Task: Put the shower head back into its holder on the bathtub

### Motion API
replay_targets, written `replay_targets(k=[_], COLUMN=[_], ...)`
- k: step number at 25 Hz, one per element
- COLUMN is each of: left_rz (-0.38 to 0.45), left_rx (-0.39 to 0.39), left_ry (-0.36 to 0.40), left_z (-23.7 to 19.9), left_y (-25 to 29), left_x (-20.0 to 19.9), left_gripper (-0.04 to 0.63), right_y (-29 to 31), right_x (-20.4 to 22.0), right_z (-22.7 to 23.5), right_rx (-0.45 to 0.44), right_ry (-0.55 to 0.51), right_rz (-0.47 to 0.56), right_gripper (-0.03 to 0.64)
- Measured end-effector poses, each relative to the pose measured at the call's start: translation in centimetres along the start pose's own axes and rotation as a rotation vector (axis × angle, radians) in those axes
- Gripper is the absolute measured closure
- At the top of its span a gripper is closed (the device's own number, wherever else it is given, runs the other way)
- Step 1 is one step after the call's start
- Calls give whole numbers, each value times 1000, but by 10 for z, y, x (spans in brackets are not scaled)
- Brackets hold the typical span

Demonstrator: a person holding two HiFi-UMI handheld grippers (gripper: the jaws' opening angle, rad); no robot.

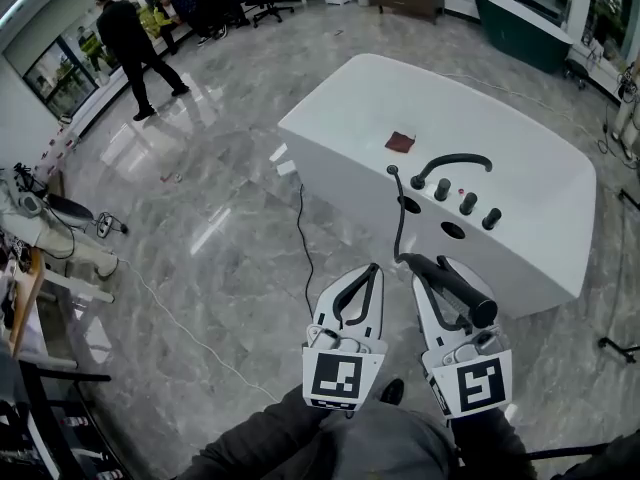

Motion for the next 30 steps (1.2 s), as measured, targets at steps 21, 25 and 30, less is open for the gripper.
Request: replay_targets(k=[21,25,30], left_rz=[-3,0,12], left_rx=[110,118,119], left_ry=[-69,-71,-68], left_z=[-110,-119,-127], left_y=[97,107,126], left_x=[12,11,9], left_gripper=[592,592,592], right_y=[128,137,149], right_x=[-10,-19,-28], right_z=[13,18,28], right_rx=[83,103,105], right_ry=[-12,-26,-48], right_rz=[-91,-76,-61], right_gripper=[477,477,477])
Point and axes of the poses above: the fingertips, and each gripper's own axes: y forward along the fingers, z to its right, x out of its underside, the point moved 9 cm from there along -y, backward along the fingers, and after that the axes turned 4 degrees about -x, right-handed, at the moved point
